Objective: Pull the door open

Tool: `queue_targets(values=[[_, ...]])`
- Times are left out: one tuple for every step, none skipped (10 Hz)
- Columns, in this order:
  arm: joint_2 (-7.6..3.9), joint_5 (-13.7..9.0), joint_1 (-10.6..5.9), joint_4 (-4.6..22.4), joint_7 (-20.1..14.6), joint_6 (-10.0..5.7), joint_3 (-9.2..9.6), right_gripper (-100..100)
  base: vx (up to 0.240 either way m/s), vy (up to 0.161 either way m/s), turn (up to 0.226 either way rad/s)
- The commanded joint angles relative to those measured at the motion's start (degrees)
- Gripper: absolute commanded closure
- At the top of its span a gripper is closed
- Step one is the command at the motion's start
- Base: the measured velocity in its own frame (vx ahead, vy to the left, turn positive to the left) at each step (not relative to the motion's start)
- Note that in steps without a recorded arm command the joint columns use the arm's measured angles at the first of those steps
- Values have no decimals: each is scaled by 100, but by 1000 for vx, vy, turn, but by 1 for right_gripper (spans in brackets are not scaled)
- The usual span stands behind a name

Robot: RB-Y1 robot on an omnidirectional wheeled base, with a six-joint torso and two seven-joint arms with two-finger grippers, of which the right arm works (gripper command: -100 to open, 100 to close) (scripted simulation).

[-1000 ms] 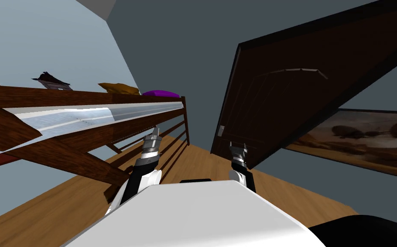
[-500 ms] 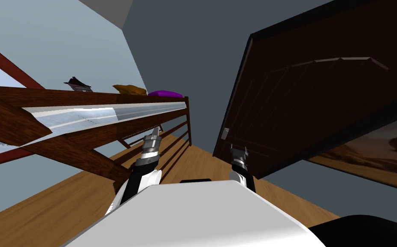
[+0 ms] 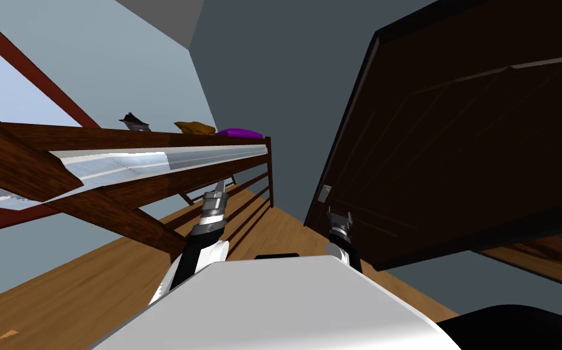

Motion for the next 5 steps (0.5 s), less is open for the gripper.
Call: queue_targets(values=[[-12,-174,-23,108,-96,-37,-8,-100,80,-68,133],[-18,-279,-26,161,-148,-55,-12,-100,69,-59,144],[-27,-464,-30,254,-239,-86,-19,-100,84,-85,191],[-31,-555,-32,299,-284,-102,-22,-100,83,-77,208],[-35,-646,-34,345,-329,-117,-25,-100,81,-63,143]])
